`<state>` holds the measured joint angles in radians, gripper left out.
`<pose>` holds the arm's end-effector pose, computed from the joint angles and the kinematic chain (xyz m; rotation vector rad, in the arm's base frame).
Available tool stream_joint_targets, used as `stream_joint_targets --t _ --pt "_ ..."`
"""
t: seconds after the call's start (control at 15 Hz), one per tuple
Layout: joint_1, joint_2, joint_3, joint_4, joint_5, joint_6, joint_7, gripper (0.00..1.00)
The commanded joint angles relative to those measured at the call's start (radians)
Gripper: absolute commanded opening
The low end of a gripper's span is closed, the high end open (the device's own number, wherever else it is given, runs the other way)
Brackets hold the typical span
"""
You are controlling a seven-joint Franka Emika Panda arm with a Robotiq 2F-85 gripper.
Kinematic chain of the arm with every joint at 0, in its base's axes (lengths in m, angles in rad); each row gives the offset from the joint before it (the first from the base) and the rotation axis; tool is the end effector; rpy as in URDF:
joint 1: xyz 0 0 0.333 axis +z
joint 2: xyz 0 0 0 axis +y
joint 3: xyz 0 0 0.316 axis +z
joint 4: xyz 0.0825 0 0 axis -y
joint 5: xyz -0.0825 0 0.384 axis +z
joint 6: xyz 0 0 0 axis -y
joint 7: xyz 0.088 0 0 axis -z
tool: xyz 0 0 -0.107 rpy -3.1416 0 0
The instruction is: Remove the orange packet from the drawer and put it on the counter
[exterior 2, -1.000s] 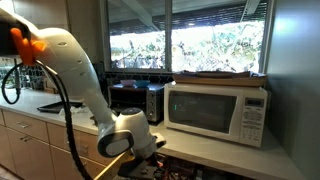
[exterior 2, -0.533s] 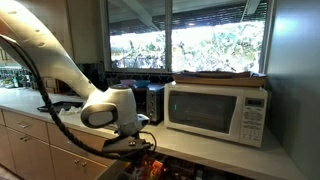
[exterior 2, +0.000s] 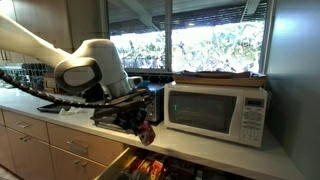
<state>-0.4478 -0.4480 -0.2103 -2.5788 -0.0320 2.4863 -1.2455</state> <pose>0.3373 -0.2626 0.4457 2.7414 0.8687 0.3746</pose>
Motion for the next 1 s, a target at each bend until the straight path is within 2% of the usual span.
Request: stream_joint_targets --t 0.0,0.07,0.13,0.27,0.33,0.4,0.47,0.6,0.8,0.93 --pt "0.179 0.026 -0.158 0.013 0.074 0.187 -0.105 0.02" --pt "0.119 -0.013 -0.108 0.006 -0.017 0.104 -0.007 0.02" --pt "0.141 -0.009 -0.126 0.008 -0.013 0.122 -0.013 0.08" --pt "0.144 -0.008 -0.131 0.008 -0.023 0.12 -0.005 0.08" --pt "0.144 -0.009 -0.13 0.008 -0.024 0.12 -0.005 0.02" --pt "0.2 0.044 -0.157 0.044 0.019 0.042 -0.058 0.02" --pt "0.297 0.098 -0.208 0.062 0.108 0.088 -0.147 0.02" --pt "0.391 0.161 -0.257 0.124 0.216 0.048 -0.244 0.02" --pt "0.462 0.258 -0.309 0.271 0.386 -0.126 -0.434 0.02" --pt "0.439 0.339 -0.303 0.365 0.479 -0.267 -0.544 0.02"
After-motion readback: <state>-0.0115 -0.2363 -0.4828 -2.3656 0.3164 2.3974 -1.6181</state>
